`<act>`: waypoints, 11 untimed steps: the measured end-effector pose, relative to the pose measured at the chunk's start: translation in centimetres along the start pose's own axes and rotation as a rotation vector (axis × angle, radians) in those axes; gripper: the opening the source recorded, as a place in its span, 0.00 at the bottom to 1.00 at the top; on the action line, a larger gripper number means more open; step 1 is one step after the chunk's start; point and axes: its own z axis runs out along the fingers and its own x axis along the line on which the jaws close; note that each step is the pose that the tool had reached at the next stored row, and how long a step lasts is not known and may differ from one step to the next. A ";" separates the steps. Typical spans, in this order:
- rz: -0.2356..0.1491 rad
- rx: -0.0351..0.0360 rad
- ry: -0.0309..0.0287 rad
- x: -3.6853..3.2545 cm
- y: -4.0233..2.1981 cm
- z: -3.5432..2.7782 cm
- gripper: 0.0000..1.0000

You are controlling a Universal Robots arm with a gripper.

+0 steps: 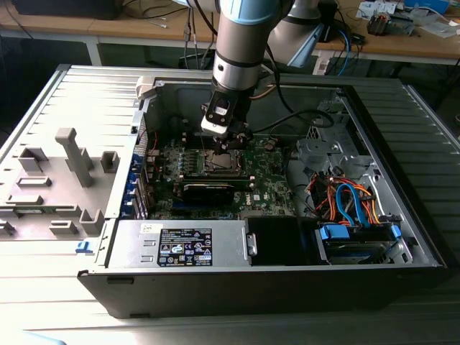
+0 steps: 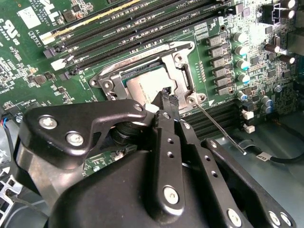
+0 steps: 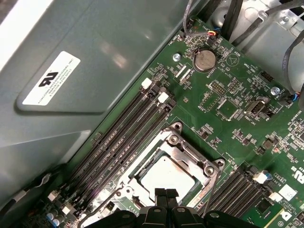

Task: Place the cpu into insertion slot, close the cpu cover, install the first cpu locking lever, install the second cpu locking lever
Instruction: 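Install the first cpu locking lever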

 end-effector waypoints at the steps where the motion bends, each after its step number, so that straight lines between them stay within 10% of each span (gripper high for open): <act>1: -0.001 0.0001 -0.0001 0.00 0.00 0.00 0.11; 11: -0.015 0.0013 -0.0006 0.00 0.00 0.00 0.11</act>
